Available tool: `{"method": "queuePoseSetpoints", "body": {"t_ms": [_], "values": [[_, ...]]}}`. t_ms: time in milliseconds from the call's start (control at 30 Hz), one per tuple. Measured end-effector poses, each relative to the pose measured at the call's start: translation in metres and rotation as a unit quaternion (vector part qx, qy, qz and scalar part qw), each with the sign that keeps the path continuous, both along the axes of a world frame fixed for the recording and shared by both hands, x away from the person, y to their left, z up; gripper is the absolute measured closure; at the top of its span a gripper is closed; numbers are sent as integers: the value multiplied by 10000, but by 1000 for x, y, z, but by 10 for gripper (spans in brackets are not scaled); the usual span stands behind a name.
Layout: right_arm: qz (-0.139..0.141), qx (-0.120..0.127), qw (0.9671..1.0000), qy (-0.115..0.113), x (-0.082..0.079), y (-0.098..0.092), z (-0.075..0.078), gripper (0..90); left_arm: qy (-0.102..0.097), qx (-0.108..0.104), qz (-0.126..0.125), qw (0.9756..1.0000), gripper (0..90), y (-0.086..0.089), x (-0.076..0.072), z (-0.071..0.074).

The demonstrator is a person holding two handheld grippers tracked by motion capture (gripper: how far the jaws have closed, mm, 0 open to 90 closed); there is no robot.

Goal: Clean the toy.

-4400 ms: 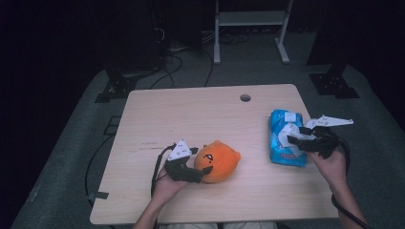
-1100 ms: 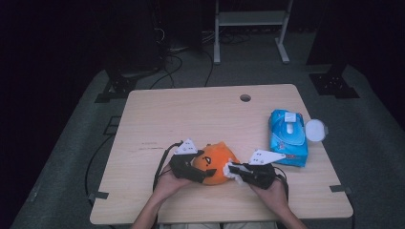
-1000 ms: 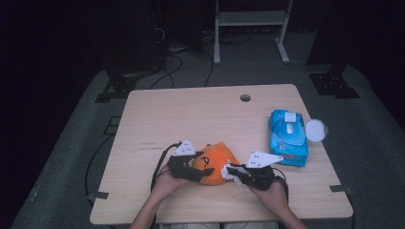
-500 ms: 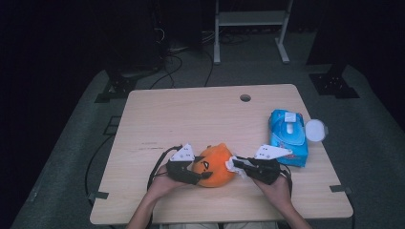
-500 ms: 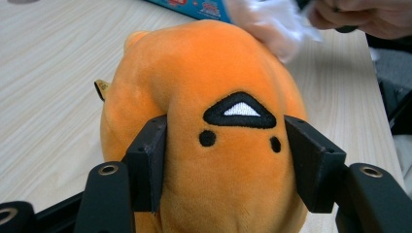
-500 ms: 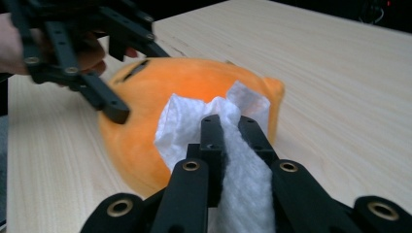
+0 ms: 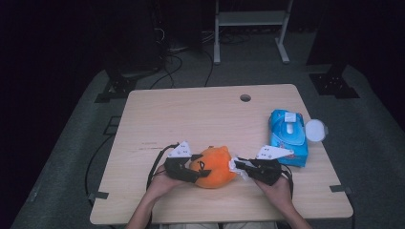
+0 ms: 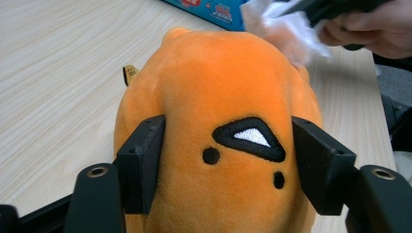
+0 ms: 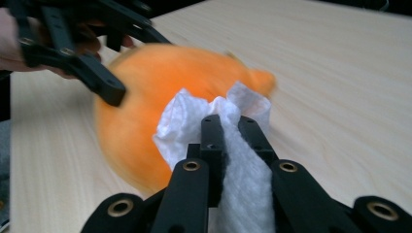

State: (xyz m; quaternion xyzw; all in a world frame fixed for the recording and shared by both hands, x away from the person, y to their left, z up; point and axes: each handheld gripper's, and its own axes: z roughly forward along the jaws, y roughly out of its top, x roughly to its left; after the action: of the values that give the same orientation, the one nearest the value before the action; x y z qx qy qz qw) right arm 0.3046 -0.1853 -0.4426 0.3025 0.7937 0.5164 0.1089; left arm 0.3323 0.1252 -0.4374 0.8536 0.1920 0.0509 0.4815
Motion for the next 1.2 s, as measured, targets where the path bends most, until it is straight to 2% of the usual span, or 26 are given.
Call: {"method": "queuePoseSetpoints", "body": {"t_ms": [67, 133, 200, 267, 300, 333, 433, 500, 633, 700, 767, 833, 867, 900, 967, 1033, 1133, 1200], "values": [[83, 130, 9998, 102, -3, 2, -4, 819, -56, 54, -46, 10000, 345, 0, 1, 0], [266, 125, 9996, 19, -13, 13, 0, 819, -60, 63, -113, 9999, 349, 3, 1, -1], [461, 225, 9987, -40, -20, 19, 6, 820, 22, -4, -97, 10000, 349, 5, 1, -1], [539, 106, 9984, -161, -24, 23, 11, 820, -8, -7, -126, 9999, 352, 5, 1, 0], [513, 34, 9984, -214, -22, 23, 10, 819, -39, -3, -164, 9999, 362, 4, 0, 0], [453, 62, 9988, -172, -19, 19, 8, 820, -77, 39, -212, 9997, 373, 3, -1, 1], [182, 238, 9995, 67, -8, 8, 2, 819, -315, 168, -407, 9985, 399, -5, -7, 2], [106, 281, 9995, 29, -6, 6, 4, 818, -485, 261, -555, 9969, 404, -8, -11, 3], [-7, 514, 9987, -70, 0, 6, 8, 811, -693, 288, -808, 9939, 397, -10, -17, 2], [-44, 607, 9981, 36, 6, 5, 4, 811, -662, 277, -790, 9943, 387, -10, -16, 2], [-55, 659, 9977, 115, 8, 3, 2, 811, -575, 231, -666, 9959, 362, -9, -15, 2], [-100, 602, 9980, 165, 6, 2, -1, 813, -325, 126, -265, 9990, 222, -10, -11, 1], [-82, 659, 9976, 174, 4, 2, -3, 814, -202, 77, -201, 9996, 193, -10, -9, 1], [-75, 716, 9973, 163, 1, 4, -5, 814, -193, 72, -199, 9996, 194, -11, -9, 1], [-15, 627, 9980, 14, -4, 10, -2, 814, -348, 188, -316, 9987, 223, -13, -11, 1], [69, 573, 9983, -123, -4, 14, 4, 815, -529, 220, -465, 9973, 311, -13, -15, 1], [-98, 592, 9982, -66, 4, 9, 3, 815, -711, 249, -650, 9950, 357, -15, -20, 2], [-327, 596, 9977, 64, 11, 0, -5, 815, -737, 266, -656, 9948, 357, -18, -21, 3]]}}
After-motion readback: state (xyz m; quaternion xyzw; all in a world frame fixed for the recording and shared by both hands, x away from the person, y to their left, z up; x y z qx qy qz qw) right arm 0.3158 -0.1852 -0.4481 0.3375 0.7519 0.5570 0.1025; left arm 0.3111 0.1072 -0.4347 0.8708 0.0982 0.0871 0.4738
